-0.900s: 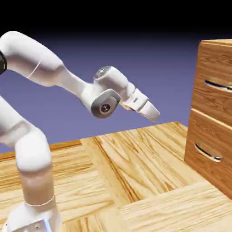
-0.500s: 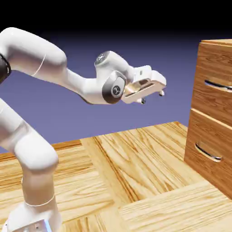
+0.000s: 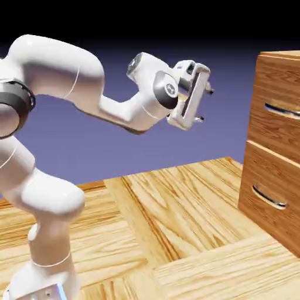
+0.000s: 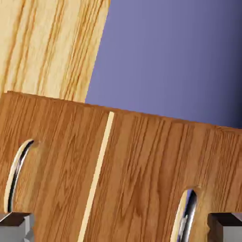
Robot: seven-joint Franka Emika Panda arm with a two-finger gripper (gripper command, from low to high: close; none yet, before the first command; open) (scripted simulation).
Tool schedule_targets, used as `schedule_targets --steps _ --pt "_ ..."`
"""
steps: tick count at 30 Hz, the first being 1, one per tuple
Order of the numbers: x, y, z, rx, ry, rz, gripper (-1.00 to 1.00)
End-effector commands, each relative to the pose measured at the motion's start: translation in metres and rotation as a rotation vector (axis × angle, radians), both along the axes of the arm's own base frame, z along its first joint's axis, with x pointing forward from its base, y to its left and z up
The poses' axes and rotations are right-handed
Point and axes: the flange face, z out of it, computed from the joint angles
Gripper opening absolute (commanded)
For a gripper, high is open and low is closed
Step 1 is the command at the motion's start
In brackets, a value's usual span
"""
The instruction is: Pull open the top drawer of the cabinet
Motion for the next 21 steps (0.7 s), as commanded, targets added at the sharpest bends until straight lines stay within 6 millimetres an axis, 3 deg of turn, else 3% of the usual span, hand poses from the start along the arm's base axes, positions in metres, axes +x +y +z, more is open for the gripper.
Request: schedule_targets --steps 1,11,21 --pt "0.003 -0.001 0.001 -0.061 -0.016 0.028 0.00" --pt "0.035 -0.017 -0.001 -0.689 -0.158 0.268 0.00" --pt "0.077 -0.037 -0.021 -1.363 -0.252 0.445 0.00"
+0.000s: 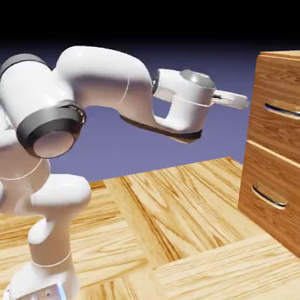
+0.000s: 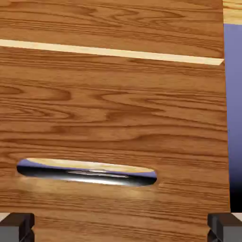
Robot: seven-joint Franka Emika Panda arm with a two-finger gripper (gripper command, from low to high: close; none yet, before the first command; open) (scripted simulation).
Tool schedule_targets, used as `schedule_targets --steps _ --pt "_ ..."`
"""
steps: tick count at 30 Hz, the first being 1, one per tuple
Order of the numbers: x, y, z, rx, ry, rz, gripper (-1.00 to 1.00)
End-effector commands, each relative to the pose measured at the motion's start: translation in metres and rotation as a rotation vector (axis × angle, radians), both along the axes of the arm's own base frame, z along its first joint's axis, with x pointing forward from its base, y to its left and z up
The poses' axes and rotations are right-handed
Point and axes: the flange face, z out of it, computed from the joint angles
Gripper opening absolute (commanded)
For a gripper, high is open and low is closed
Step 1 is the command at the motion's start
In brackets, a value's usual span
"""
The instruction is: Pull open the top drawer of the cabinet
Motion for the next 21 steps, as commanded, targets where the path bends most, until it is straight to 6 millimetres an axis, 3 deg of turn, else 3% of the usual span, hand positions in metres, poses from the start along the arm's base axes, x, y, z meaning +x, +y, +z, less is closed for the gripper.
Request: schedule_targets --steps 1,17,19,21 --pt "0.005 -0.002 -0.003 -0.069 -0.012 0.013 0.00" --pt "0.084 -0.031 -0.055 -1.233 -0.194 0.160 0.00" --pt "0.086 -0.031 -0.057 -1.265 -0.199 0.162 0.00" --pt "0.101 -0.032 -0.055 -1.262 -0.201 0.160 0.00"
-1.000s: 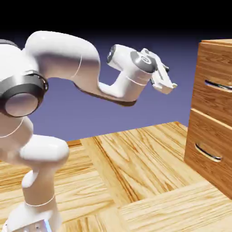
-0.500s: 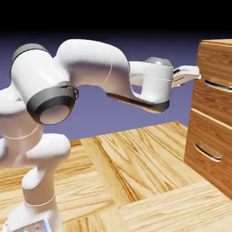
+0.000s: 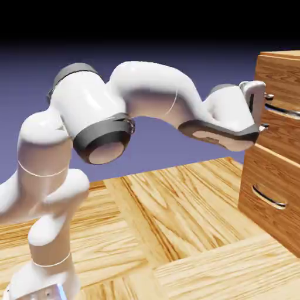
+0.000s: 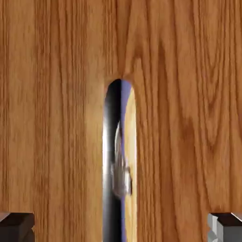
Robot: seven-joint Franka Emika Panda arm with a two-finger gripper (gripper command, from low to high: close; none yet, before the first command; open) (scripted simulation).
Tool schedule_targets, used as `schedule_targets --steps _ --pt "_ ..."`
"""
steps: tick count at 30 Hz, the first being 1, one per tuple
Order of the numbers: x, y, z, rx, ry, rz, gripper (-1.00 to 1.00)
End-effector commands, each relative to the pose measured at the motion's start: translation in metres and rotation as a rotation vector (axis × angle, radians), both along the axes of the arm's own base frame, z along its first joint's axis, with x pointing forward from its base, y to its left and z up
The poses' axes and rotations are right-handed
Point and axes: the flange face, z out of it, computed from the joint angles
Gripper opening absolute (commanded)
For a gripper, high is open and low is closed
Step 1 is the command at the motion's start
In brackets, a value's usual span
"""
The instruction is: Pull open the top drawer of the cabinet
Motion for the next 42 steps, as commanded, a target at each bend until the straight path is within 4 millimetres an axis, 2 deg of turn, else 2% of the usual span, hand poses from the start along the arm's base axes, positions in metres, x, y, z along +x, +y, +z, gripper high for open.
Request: schedule_targets --steps 1,5,6,7,33,42 --pt "0.007 0.000 0.000 0.001 0.000 0.000 0.00" --pt "0.035 0.001 -0.002 -0.004 0.002 0.000 0.00" --pt "0.035 0.001 -0.002 -0.004 0.002 0.000 -1.00" --pt "0.035 0.001 -0.002 -0.004 0.002 0.000 -1.00" --pt "-0.149 0.001 -0.002 -0.004 0.002 0.000 -1.00" --pt "-0.219 0.001 -0.002 -0.003 0.003 0.000 -1.00"
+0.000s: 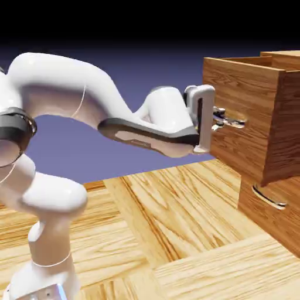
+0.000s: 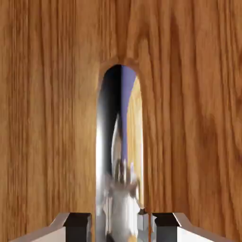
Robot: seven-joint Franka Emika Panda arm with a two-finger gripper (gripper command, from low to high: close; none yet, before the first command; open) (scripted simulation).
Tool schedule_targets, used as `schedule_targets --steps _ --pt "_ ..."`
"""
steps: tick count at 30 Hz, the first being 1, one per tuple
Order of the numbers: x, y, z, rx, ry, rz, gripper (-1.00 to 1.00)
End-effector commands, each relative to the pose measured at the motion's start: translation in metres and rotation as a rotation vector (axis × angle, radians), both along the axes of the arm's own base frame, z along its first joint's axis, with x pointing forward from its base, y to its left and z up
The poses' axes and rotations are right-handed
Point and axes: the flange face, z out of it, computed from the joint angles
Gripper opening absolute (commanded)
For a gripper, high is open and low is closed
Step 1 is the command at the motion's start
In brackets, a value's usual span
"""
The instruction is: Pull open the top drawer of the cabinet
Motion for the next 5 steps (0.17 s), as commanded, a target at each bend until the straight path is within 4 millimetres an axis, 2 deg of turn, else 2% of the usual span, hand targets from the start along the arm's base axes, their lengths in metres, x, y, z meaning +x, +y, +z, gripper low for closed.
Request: schedule_targets --steps 1,2,3,5 --pt "-0.005 0.000 0.000 0.000 0.001 0.000 -1.00" --pt "-0.005 0.000 0.000 0.000 0.001 0.000 1.00" --pt "-0.005 0.000 0.000 0.000 0.001 0.000 1.00" --pt "-0.030 -0.001 0.000 0.004 0.002 0.001 1.00"
